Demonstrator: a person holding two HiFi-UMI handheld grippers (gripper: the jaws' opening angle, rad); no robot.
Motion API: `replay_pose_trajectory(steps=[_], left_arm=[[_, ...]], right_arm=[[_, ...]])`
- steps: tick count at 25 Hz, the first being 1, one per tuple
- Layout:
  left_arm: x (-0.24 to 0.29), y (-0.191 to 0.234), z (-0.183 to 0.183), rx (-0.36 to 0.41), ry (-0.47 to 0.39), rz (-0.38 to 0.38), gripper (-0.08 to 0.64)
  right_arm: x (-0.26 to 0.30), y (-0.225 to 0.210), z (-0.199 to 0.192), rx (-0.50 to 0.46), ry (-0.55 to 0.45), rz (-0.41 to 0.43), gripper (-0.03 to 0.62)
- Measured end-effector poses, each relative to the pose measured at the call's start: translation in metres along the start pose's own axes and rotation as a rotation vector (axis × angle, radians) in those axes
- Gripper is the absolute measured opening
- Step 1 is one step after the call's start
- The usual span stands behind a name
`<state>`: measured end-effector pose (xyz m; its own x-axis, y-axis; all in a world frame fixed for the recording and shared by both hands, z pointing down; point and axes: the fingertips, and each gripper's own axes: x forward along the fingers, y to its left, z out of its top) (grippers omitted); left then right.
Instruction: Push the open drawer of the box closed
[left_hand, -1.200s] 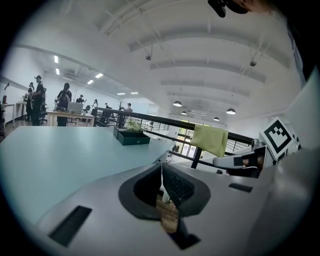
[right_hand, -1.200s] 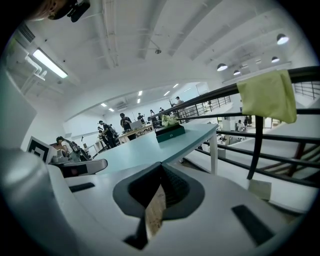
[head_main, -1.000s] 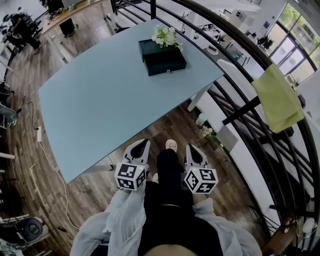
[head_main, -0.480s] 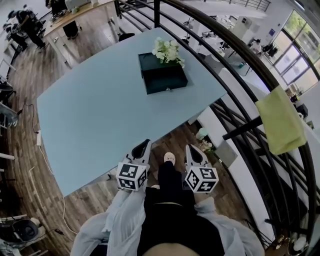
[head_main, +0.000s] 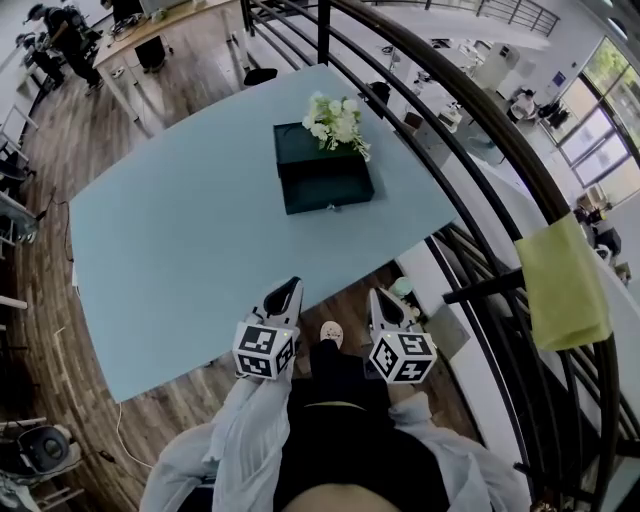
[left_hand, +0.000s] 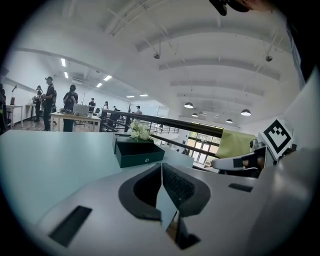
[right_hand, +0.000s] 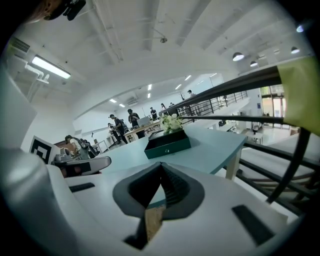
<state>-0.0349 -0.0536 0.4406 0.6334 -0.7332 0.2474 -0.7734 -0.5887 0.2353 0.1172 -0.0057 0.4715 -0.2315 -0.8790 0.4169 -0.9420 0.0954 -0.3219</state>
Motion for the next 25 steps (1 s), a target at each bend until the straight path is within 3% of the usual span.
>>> replay_pose_trajectory(steps=[14, 25], left_arm=[[0.059, 0.012, 0.007, -0.012, -0.026, 0.088, 0.021], [0.063, 0.023, -0.011, -0.036, 0.035, 0.119, 0.021]], right_arm=[[0.056, -0.042, 0.035, -0.027, 0.005, 0.082, 0.008], [0.056, -0.056, 0.012, -0.015, 0.069, 0.064, 0.008]])
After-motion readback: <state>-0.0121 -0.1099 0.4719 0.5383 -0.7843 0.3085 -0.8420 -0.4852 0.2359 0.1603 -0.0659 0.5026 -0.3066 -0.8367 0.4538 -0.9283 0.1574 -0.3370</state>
